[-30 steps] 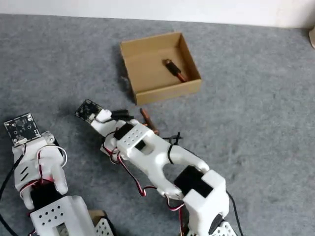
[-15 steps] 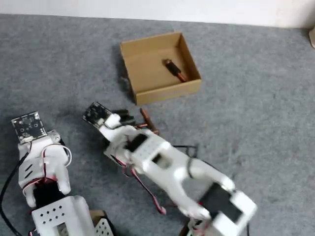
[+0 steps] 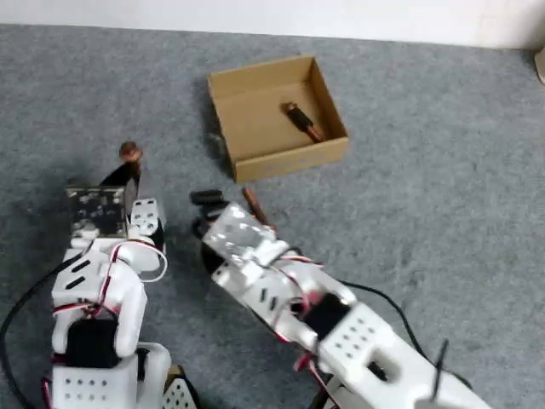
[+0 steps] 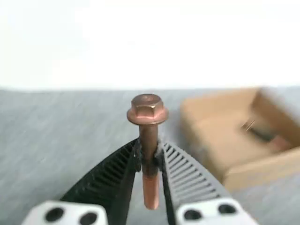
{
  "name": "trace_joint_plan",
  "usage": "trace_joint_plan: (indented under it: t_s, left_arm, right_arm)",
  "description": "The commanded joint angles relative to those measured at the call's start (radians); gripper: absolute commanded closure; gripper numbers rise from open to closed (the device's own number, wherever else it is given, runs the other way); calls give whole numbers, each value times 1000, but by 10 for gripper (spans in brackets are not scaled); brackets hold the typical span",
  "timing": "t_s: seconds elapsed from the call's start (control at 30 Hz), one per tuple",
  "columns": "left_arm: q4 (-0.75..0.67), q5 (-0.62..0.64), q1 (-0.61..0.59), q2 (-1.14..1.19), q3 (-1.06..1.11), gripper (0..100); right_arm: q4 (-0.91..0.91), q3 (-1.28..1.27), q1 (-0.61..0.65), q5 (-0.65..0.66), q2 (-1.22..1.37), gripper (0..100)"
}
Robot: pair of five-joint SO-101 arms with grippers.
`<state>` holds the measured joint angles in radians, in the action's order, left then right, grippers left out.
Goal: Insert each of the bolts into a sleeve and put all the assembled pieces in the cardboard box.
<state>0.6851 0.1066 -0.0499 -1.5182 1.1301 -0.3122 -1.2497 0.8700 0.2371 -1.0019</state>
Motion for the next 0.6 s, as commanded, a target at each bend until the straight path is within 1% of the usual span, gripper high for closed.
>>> trace_joint_plan:
  t_s: [0.0, 0.23, 0.37, 0.43, 0.5, 0.57]
  left_arm:
    - [-6, 84, 73, -24, -140, 992]
    - [-3, 84, 76, -36, -110, 994]
    - [-3, 95, 84, -153, -22, 994]
    - [-6, 164, 85, -248, 25, 994]
    - [-6, 275, 85, -332, 42, 994]
    - [-6, 362, 91, -318, 25, 994]
  right_arm:
    - [35, -71, -59, 17, -216, 994]
    - [33, -222, -97, 17, -541, 994]
    - [31, -298, -97, 17, -690, 994]
    - [31, -329, -97, 17, -746, 994]
    - [31, -354, -94, 17, -788, 994]
    - [31, -375, -94, 17, -823, 994]
